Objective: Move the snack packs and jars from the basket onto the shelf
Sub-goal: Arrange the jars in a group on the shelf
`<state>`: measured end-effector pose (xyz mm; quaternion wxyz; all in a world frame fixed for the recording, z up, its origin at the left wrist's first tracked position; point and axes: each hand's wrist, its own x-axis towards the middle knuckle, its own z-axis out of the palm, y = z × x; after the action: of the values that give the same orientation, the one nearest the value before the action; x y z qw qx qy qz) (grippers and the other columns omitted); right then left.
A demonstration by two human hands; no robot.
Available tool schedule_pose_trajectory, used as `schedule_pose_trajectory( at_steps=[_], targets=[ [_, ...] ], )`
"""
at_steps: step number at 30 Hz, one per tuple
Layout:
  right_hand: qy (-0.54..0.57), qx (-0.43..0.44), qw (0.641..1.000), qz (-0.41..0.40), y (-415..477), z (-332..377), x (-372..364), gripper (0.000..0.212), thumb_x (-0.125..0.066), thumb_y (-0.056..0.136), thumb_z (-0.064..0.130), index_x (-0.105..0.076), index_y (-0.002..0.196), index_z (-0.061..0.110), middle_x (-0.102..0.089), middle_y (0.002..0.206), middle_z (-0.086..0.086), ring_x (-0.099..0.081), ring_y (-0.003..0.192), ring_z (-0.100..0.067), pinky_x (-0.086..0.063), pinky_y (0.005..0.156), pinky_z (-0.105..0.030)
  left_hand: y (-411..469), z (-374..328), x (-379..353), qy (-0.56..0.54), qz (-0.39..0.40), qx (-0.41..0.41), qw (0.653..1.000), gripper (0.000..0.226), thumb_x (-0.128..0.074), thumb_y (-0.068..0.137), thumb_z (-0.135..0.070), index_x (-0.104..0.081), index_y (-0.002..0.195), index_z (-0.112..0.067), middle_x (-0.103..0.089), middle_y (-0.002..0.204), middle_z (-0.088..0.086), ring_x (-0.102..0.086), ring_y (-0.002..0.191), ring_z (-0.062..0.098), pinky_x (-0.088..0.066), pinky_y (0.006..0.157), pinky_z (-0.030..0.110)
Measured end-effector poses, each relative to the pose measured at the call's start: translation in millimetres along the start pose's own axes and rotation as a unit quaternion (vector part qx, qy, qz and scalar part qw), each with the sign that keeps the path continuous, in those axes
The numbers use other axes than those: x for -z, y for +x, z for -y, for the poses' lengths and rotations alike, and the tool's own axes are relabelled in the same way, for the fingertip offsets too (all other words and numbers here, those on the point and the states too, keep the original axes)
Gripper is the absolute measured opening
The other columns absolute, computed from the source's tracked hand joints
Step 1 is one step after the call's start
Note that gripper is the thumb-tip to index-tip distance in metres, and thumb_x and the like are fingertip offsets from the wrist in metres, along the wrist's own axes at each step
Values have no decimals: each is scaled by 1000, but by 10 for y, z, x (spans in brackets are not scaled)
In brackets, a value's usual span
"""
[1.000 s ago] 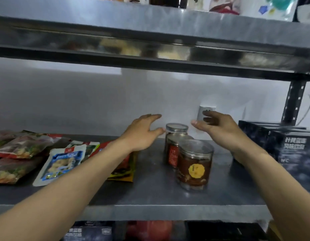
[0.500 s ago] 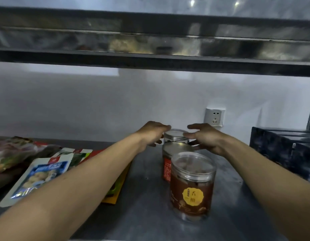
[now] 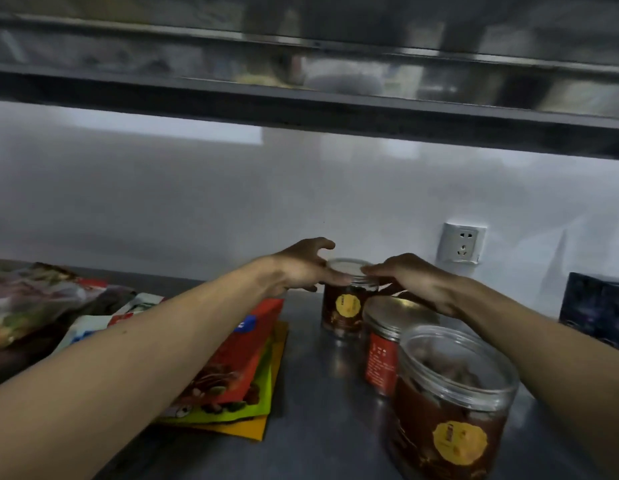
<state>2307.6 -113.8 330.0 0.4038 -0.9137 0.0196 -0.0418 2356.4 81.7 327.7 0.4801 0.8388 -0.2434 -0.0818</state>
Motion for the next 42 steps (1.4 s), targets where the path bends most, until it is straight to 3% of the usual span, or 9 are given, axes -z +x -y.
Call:
schedule_pose_trajectory(
  at_steps=[10, 15, 19, 24, 30, 33, 36, 39, 42],
  targets=[
    [-35, 41, 997, 56, 63, 106, -66, 42, -63, 84, 56, -71, 109, 24, -71, 110, 3, -68, 98, -19, -52, 95, -43, 50, 157, 130, 46, -27, -37, 998, 76, -85, 70, -30, -50, 135, -14, -58, 125, 6, -58, 108, 20, -53, 84, 29],
    [-17, 12, 995, 96, 64, 121, -73, 33, -57, 91, 51, -61, 118, 34, -64, 125, 4, -63, 110, -20, -47, 103, -47, 3, 161, 158, 95, -49, -28, 994, 88, -84, 65, -46, -49, 137, -10, -55, 133, 8, -53, 118, 23, -47, 101, 37],
    [-18, 3, 995, 103, 70, 107, -75, 36, -53, 93, 51, -56, 125, 35, -60, 130, 4, -61, 113, -20, -46, 103, -47, -20, 164, 148, 95, -55, -26, 994, 88, -85, 64, -47, -51, 135, -9, -56, 132, 9, -53, 118, 24, -47, 101, 39],
    [-14, -1, 994, 113, 60, 130, -73, 24, -49, 96, 48, -55, 117, 38, -60, 128, 6, -60, 113, -20, -48, 96, -39, -33, 156, 131, 94, -61, -23, 993, 84, -84, 65, -47, -51, 132, -9, -57, 129, 8, -54, 116, 22, -48, 99, 37],
    [0, 1, 998, 57, -22, 95, 33, 53, -52, 90, 56, -52, 132, 24, -61, 131, 0, -64, 109, -21, -45, 103, -48, -145, 55, 164, 100, -104, -48, 988, 92, -83, 64, -50, -41, 140, -19, -49, 138, 5, -50, 121, 21, -44, 96, 30],
    [10, 7, 999, 53, -215, 98, 260, 62, -61, 79, 54, -51, 131, 23, -63, 125, -2, -67, 104, -24, -53, 91, -42, -262, -112, 237, 85, -183, -112, 973, 76, -84, 64, -49, -52, 128, -23, -57, 118, -3, -54, 104, 13, -42, 78, 21],
    [-39, -11, 994, 101, -434, 73, 469, 68, -73, 63, 59, -61, 120, 25, -70, 114, 0, -69, 100, -23, -57, 87, -40, -376, -238, 238, 83, -173, -130, 973, 51, -84, 67, -44, -62, 108, -25, -65, 97, -5, -60, 89, 9, -44, 65, 20],
    [-75, -18, 987, 143, -571, 14, 499, 64, -81, 57, 60, -70, 110, 28, -73, 107, 1, -69, 101, -25, -54, 92, -43, -473, -278, 147, 107, -128, -126, 978, 41, -83, 70, -42, -67, 102, -22, -68, 93, -3, -63, 87, 10, -51, 69, 24],
    [-77, -11, 982, 171, -647, 1, 427, 71, -82, 51, 55, -68, 115, 27, -73, 109, -7, -68, 104, -24, -52, 95, -42, -528, -229, 60, 115, -80, -114, 984, 40, -82, 72, -39, -69, 103, -18, -70, 94, 1, -65, 87, 15, -51, 77, 26]
  ],
)
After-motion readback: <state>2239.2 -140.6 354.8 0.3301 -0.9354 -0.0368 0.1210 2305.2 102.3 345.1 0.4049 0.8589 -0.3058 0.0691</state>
